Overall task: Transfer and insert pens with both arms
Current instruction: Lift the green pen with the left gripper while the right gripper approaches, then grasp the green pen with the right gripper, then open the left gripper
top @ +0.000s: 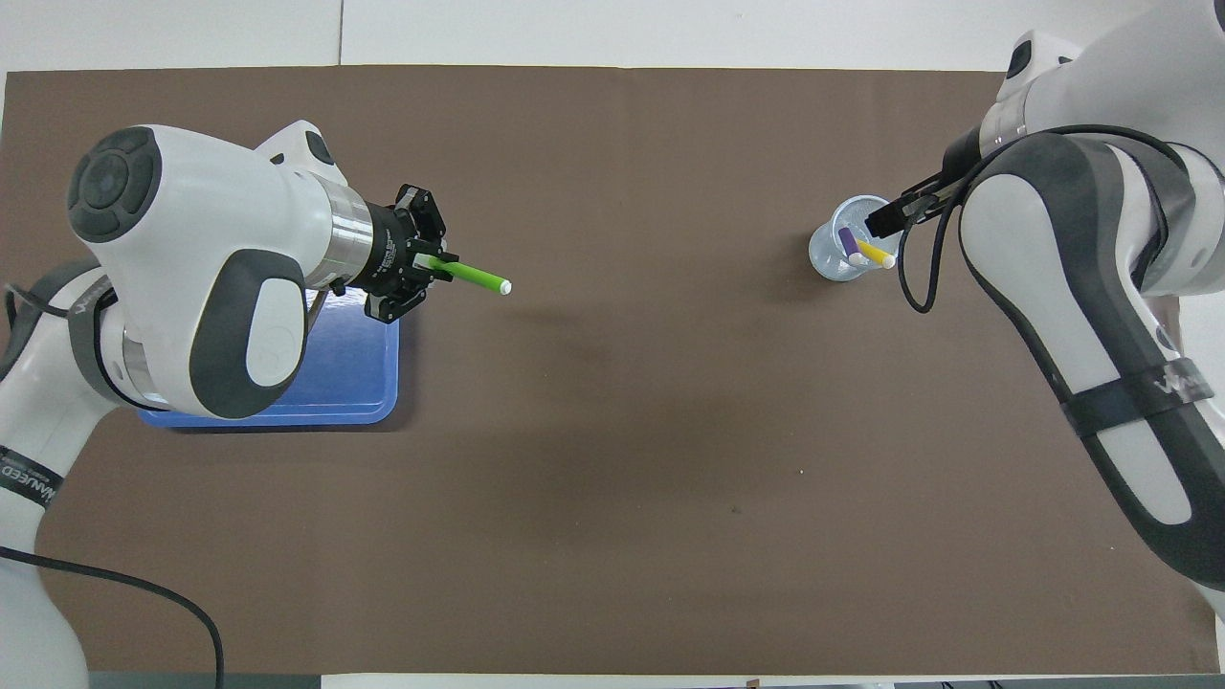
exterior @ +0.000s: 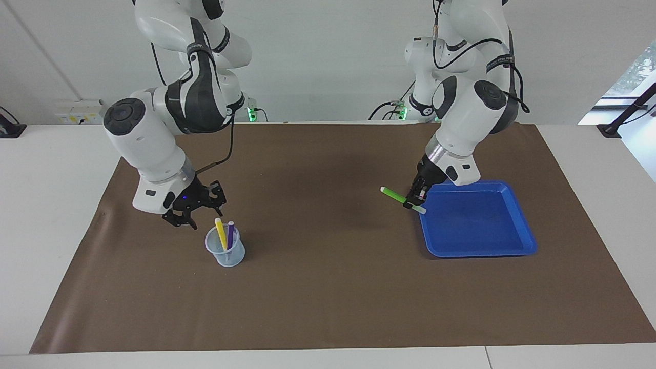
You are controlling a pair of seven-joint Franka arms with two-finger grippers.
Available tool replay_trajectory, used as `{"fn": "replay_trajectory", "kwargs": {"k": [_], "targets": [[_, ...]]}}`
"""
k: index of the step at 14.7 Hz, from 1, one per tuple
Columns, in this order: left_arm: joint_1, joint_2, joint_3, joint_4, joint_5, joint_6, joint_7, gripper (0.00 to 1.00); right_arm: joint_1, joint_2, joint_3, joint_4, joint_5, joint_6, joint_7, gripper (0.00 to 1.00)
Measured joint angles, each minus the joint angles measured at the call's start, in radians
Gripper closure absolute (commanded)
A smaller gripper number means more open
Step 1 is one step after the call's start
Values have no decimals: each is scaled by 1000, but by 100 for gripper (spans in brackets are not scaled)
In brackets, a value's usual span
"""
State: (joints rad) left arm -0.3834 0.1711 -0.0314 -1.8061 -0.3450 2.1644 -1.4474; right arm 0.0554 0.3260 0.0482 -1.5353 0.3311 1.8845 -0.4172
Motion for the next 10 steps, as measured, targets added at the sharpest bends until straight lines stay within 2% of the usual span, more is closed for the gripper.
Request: {"fn": "replay_trajectory", "kwargs": {"k": [4,6,10], "targets": [[-59,8,0,46,-44,1,-162,100,27,0,27,0,302,-6,245,31],[-90,15,0,67,-51,20,-237,100,79,0,32,-2,423,56,408,31],[-148,26,0,72,-52,95,-346,100,162,-4,34,-36,568,158,557,33]]}}
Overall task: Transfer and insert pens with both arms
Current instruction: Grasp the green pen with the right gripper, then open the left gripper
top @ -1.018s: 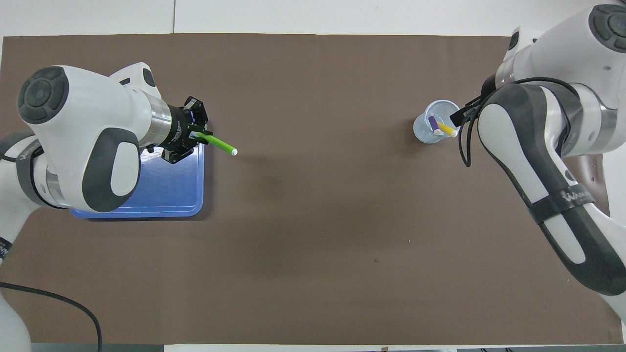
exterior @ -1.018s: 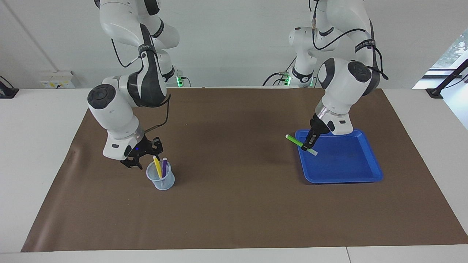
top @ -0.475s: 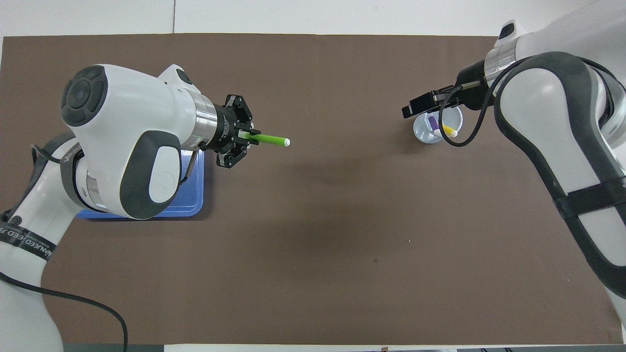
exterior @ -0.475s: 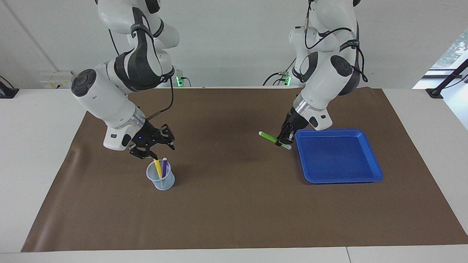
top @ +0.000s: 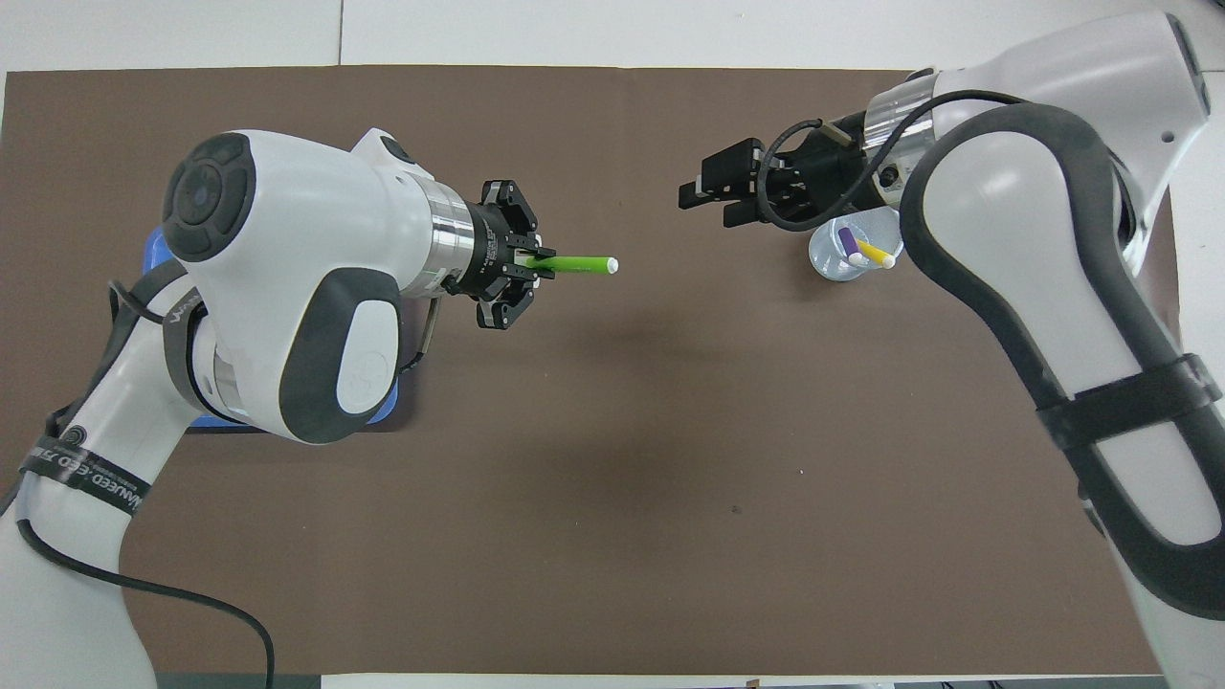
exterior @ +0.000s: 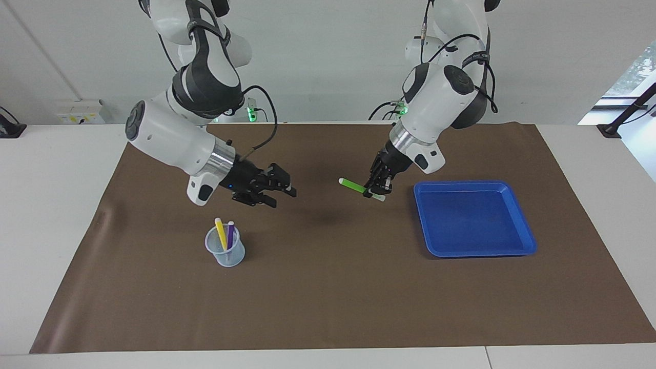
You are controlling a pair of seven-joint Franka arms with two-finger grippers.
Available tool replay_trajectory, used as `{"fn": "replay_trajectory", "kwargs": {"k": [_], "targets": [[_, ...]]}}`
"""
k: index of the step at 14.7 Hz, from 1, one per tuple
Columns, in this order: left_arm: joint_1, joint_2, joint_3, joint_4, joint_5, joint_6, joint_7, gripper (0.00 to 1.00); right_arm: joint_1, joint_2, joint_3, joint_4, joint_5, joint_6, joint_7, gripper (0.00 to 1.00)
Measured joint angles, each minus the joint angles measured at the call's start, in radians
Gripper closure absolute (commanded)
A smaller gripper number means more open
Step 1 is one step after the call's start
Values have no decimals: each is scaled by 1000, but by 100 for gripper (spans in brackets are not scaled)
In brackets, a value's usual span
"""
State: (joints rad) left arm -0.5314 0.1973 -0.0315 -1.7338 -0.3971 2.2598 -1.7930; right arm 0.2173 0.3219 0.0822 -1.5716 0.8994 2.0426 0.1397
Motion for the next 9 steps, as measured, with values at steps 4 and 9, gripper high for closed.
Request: {"fn": "replay_trajectory", "kwargs": {"k": [4,9], "targets": [[-12,2,1,0,0,39,-40,100,-6,-32,-2,-60,28,2,9,37],[-12,9,3,0,0,67,-54,100,-6,-56,-3,-90,29,2,9,39]]}}
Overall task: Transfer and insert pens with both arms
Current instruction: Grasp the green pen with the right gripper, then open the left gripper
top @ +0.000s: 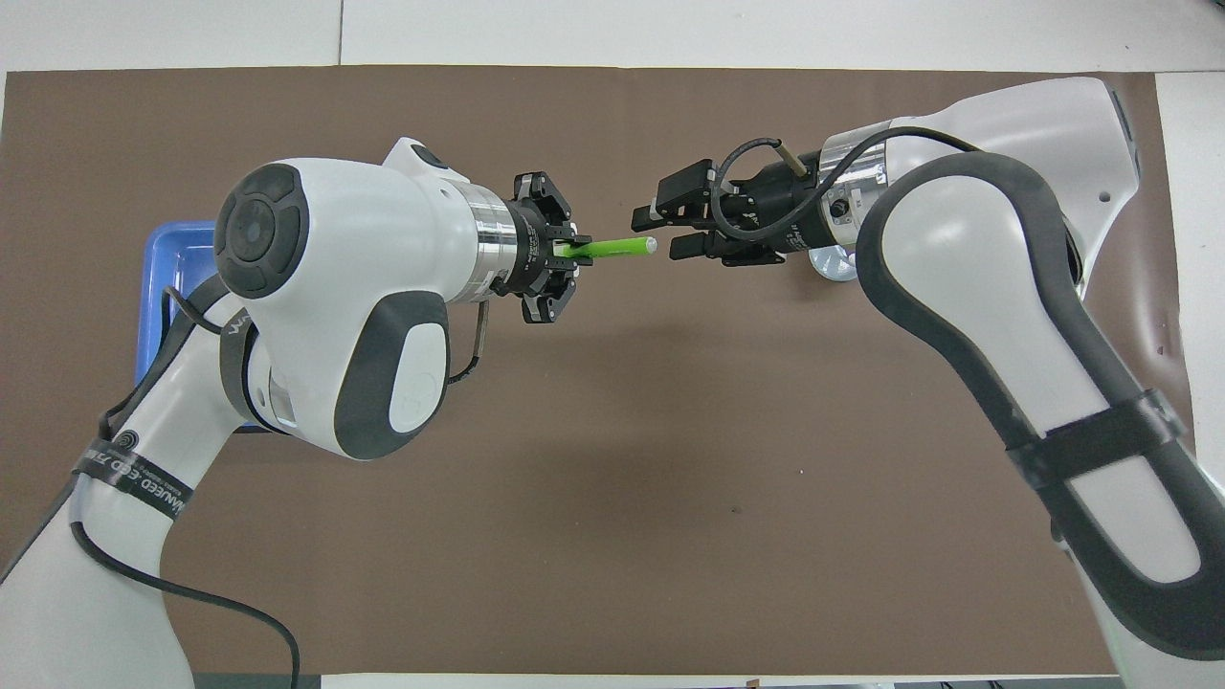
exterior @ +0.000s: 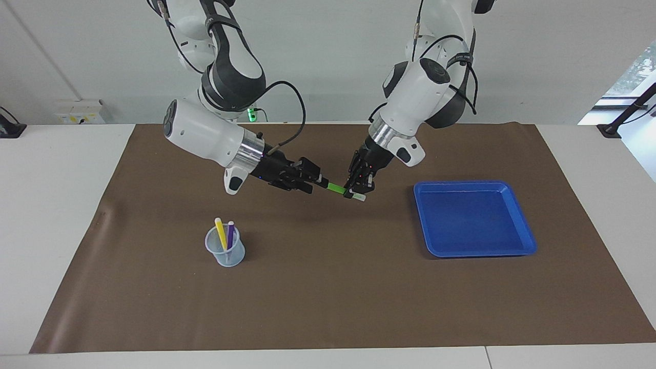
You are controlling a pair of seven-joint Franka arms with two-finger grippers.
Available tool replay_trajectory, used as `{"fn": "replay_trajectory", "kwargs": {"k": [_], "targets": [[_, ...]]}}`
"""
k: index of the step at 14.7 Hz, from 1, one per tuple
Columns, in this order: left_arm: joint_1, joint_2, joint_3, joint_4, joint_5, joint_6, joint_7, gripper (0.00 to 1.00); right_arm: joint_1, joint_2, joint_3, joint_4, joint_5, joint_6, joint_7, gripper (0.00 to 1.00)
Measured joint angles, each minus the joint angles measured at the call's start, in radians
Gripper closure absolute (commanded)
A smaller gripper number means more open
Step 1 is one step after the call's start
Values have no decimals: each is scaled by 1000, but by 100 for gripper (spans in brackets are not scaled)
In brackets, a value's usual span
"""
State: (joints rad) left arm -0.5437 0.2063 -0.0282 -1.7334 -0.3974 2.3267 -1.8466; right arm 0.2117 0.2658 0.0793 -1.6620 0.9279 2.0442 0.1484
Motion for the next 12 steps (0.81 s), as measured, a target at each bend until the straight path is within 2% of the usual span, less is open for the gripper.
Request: {"fn": "replay_trajectory", "kwargs": {"k": [7,12], "targets": [[-2,5,-1,0,0,17,-10,100,7,-18,1,-22,0,0,0,55],[-2,7,-1,0,0,17,-11,100,9,-18,2,-23,0,14,0,55]]}}
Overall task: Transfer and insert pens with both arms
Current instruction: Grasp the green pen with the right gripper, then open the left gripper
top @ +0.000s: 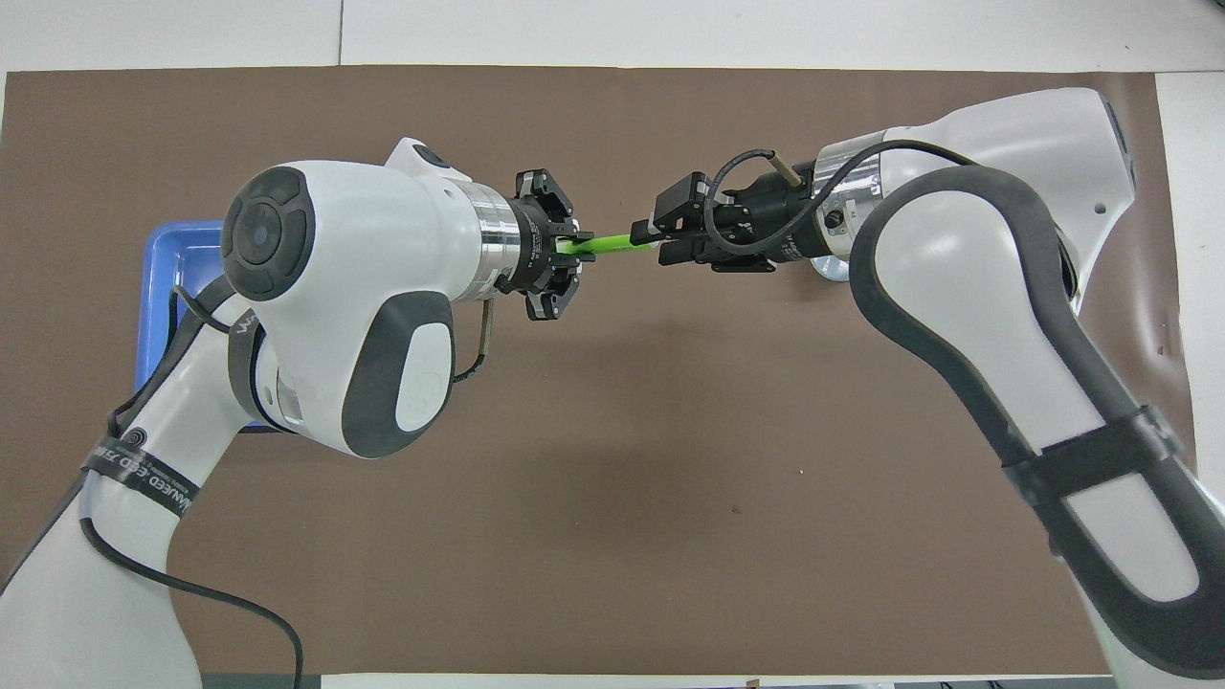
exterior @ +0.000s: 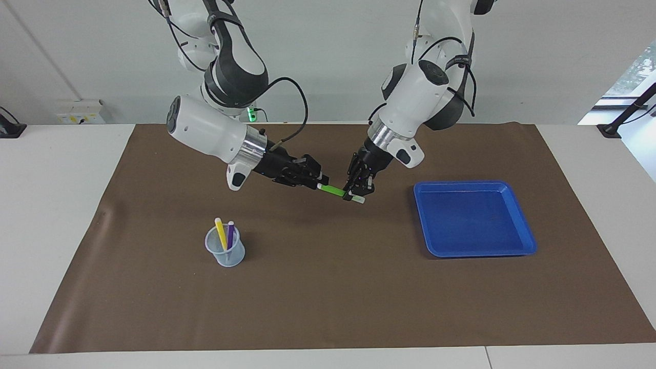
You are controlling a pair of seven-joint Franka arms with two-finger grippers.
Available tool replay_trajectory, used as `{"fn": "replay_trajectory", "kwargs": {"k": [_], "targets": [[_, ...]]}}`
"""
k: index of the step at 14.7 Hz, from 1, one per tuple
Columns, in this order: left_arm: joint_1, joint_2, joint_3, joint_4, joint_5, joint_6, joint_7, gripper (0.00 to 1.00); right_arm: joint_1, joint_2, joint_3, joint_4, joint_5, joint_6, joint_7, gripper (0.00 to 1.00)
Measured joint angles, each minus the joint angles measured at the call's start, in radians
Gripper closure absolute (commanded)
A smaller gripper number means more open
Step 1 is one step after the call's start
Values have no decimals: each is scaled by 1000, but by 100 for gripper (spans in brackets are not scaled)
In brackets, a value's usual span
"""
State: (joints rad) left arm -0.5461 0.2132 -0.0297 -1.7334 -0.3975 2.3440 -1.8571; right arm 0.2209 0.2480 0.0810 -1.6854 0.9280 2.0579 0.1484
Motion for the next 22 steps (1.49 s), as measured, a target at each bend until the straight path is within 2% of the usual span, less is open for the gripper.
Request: {"fn": "replay_trajectory", "kwargs": {"k": [4,6,11,16,17,18,22], "targets": [[-6,0,-1,0,0,0,0,100,0,0,0,-1,0,17,0,57],[-9,0,-1,0,0,0,-1,100,7,0,0,-2,0,25,0,64],[-9,1,4,0,0,0,-1,100,20,0,0,-7,0,32,0,64],[-10,2,4,0,0,1,-2,100,20,-1,-2,-14,0,33,0,79],[-10,2,5,0,0,1,-2,100,19,-1,-4,-16,0,34,0,86],[-10,3,5,0,0,1,-2,100,18,-1,-4,-16,0,34,0,99],[-10,5,5,0,-4,4,-8,100,18,-3,-4,-17,11,35,0,100]]}}
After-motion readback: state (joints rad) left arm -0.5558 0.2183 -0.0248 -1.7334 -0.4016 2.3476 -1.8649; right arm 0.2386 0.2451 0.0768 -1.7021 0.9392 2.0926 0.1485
